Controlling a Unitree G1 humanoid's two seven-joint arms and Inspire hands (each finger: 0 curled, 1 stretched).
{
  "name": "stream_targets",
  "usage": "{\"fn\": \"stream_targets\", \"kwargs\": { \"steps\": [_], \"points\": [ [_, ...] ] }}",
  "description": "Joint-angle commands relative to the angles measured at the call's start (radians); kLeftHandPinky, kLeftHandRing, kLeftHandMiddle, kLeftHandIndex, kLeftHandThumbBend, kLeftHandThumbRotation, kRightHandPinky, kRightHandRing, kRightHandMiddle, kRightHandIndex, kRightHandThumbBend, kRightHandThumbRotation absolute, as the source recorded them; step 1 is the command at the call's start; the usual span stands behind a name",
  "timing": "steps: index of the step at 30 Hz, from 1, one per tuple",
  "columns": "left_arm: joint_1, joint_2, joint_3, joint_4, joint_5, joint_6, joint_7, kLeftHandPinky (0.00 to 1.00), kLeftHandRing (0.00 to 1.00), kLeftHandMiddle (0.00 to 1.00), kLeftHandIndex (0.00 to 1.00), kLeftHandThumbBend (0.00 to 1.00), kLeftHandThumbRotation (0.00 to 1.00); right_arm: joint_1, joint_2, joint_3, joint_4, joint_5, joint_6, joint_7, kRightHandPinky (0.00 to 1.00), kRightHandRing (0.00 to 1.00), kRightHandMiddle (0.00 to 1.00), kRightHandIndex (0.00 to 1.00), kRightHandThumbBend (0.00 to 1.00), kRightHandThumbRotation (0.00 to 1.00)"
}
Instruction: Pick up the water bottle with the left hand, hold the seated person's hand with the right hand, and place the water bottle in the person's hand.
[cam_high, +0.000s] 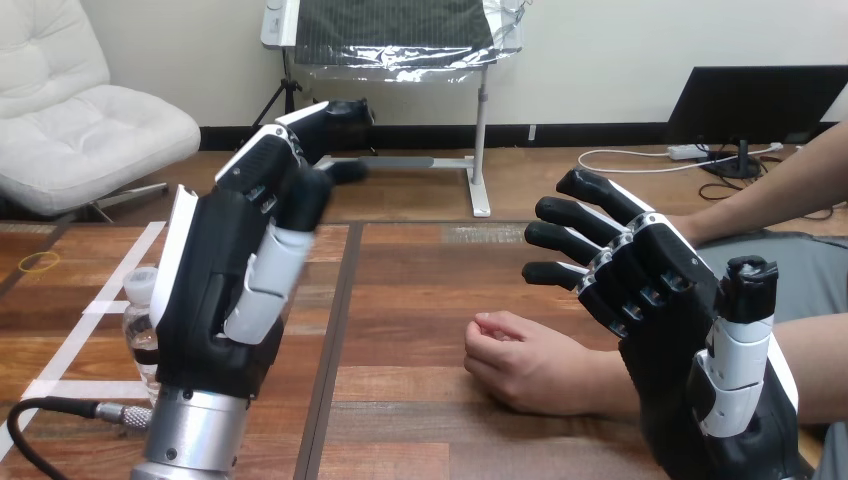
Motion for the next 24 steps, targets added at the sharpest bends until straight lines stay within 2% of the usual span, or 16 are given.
{"fn": "stream_targets", "kwargs": {
  "steps": [1,10,18,24],
  "points": [
    [-0.034,0.015,0.011,0.011,0.020,-0.021,0.005,0.93,0.92,0.89,0.85,0.98,0.35,-0.019,0.009,-0.002,-0.011,0.015,-0.005,-0.004,0.70,0.79,0.80,0.82,0.81,0.98],
    [-0.039,0.030,0.017,0.014,0.059,-0.022,0.018,0.89,0.93,0.92,0.88,1.00,0.13,-0.013,0.011,-0.001,-0.005,0.014,-0.010,0.000,0.69,0.80,0.80,0.83,0.81,0.97],
    [-0.049,0.042,0.021,0.022,0.081,-0.026,0.026,0.86,0.93,0.92,0.88,1.00,0.05,-0.009,0.013,-0.001,-0.003,0.010,-0.015,-0.001,0.68,0.80,0.80,0.82,0.80,0.97],
    [-0.055,0.046,0.022,0.023,0.089,-0.021,0.032,0.85,0.94,0.93,0.88,1.00,0.03,-0.007,0.013,-0.002,-0.003,0.006,-0.017,-0.002,0.69,0.80,0.80,0.82,0.80,0.98]
  ]
}}
